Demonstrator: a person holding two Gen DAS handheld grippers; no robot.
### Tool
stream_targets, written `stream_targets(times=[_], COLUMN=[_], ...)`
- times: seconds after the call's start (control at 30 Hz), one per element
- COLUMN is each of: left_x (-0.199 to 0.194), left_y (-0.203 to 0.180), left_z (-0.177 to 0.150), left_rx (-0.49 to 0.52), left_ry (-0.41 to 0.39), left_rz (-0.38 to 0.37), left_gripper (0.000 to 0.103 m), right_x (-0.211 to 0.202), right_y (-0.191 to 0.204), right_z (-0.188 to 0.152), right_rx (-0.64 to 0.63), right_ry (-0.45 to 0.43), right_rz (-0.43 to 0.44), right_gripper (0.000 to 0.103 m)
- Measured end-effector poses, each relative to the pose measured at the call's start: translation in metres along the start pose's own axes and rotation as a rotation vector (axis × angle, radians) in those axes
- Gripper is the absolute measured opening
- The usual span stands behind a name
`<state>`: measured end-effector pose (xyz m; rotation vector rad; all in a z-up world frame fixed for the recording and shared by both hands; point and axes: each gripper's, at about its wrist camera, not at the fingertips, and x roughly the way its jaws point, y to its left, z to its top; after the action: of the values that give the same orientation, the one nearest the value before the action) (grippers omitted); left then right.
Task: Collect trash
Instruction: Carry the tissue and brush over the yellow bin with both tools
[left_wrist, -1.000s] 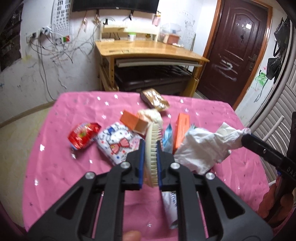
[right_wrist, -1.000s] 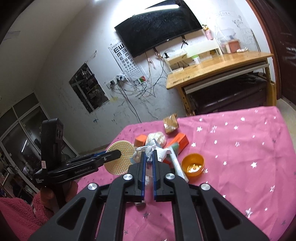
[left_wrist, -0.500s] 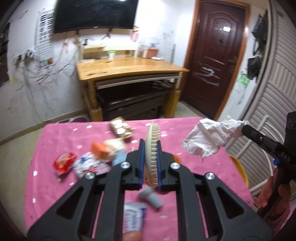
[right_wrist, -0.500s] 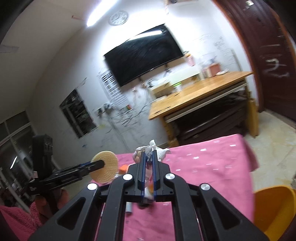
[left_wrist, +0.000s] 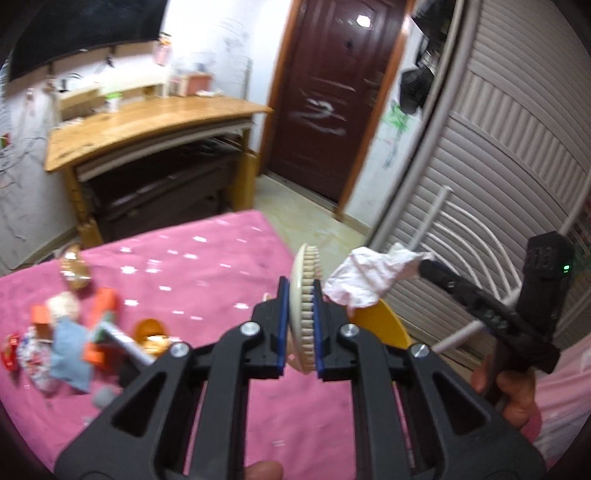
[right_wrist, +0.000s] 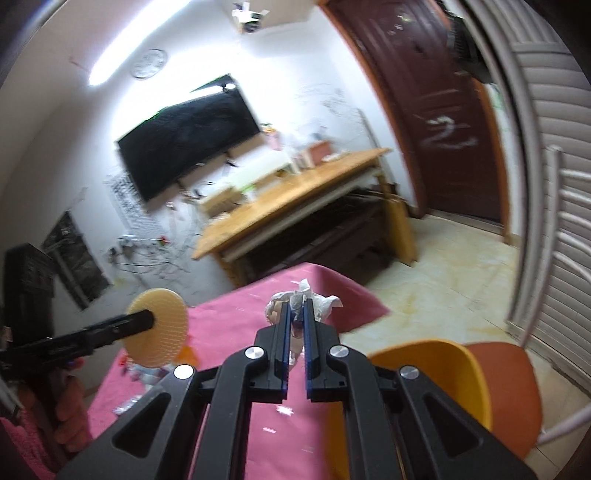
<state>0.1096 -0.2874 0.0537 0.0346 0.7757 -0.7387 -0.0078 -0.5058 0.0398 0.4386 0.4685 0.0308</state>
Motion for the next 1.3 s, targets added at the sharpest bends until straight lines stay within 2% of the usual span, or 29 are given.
stream_targets(times=[0.13,0.27,0.37,0.53,0.73,0.8,0.97,1.07,1.1,1.13,1.17,1.2,1.23,1.3], left_x=[0.030,0.052,0.070,0.101,0.118,0.120,0.129,0.135,0.139,0.141,0.142,0.144,0.146,0.148], left_y=[-0.031,-0.054,-0.067,-0.082,-0.091,-0.091,-0.088,-0.087,-0.088,-0.088,-0.089,-0.090,-0.091,-0.091], left_z=[0.001,0.000,-0.001,-0.003,-0.003,-0.004,-0.003,-0.004,-0.004,-0.005,-0.006,-0.007,-0.008,-0.010], left_rx=[0.027,0.048,0.057,0.064,0.071,0.068,0.043,0.035,0.033,0.032,0.033,0.034,0.034,0.031], left_ry=[0.051,0.090,0.124,0.178,0.205,0.209,0.236,0.258,0.269,0.276,0.278,0.284,0.290,0.295], left_rz=[-0.044,-0.056,-0.052,-0.025,-0.015,-0.012,-0.013,-0.018,-0.020,-0.019,-0.016,-0.014,-0.012,-0.010], left_gripper=[0.010,0.010,0.010,0.010,0.010,0.010,0.010,0.010,0.010,0.010,0.010,0.010,0.010,0.015], right_x=[0.015,0.031,0.041,0.042,0.046,0.047,0.060,0.072,0.073,0.073,0.071,0.068,0.065,0.060], right_y=[-0.028,-0.044,-0.051,-0.066,-0.085,-0.083,-0.076,-0.069,-0.069,-0.068,-0.068,-0.067,-0.065,-0.065], right_z=[-0.021,-0.048,-0.054,-0.048,-0.053,-0.052,-0.062,-0.075,-0.077,-0.077,-0.076,-0.074,-0.073,-0.069], right_rx=[0.015,0.033,0.035,0.076,0.136,0.121,0.029,-0.056,-0.061,-0.050,-0.034,-0.028,-0.035,-0.042], right_ry=[0.099,0.199,0.239,0.233,0.273,0.281,0.372,0.480,0.491,0.488,0.475,0.459,0.439,0.407], right_rz=[-0.055,-0.067,-0.105,-0.143,-0.128,-0.135,-0.214,-0.229,-0.229,-0.214,-0.185,-0.161,-0.147,-0.176], right_gripper=[0.001,0.001,0.001,0.001,0.002,0.002,0.005,0.019,0.032,0.050,0.059,0.075,0.085,0.086])
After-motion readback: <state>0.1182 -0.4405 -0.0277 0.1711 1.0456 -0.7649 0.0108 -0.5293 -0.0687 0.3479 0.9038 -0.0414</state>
